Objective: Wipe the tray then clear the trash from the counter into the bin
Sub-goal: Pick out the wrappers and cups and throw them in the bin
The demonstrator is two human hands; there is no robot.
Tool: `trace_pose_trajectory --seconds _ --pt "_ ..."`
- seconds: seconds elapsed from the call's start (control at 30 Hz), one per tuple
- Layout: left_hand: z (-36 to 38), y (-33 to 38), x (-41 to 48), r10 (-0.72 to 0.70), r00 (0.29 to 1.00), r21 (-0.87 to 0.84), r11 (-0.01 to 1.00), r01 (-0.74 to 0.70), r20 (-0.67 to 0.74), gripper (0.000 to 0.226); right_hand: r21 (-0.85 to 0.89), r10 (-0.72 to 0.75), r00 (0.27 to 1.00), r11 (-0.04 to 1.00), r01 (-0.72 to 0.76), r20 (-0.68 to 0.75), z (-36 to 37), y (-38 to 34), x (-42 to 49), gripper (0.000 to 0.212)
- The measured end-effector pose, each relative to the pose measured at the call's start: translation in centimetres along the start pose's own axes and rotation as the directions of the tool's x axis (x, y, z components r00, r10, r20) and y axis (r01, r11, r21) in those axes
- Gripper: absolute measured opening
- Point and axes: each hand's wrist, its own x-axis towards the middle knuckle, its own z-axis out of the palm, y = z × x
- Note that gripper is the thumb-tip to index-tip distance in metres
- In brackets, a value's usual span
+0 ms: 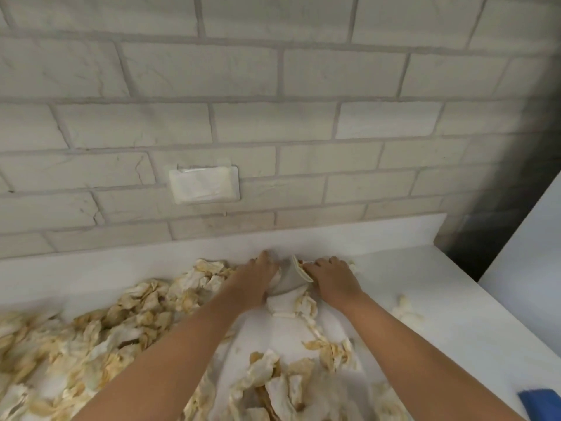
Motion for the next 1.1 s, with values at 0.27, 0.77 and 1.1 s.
trace_pose_trajectory --seconds 0.27,0.77,1.1 --pt "-0.3 0.0 -1.5 -0.194 0.974 -0.306 0.940 0.150 -0.116 0.052 0.351 0.217 0.956 0.926 -0.138 -0.196 -1.6 -1.0 -4.1 0.030" --pt "-9.0 8.8 -9.5 -0.429 0.878 -0.720 0.676 0.158 -0.210 0.036 0.975 0.494 0.868 0.216 -0.057 -0.059 -5.4 -0.4 -19.9 0.021" --pt "-13.4 34.5 -22.4 -0.146 0.978 -0.972 0.204 -0.120 -0.151 0.029 1.000 0.747 0.665 0.023 0.009 -0.024 -6.7 5.9 -48.0 0.017"
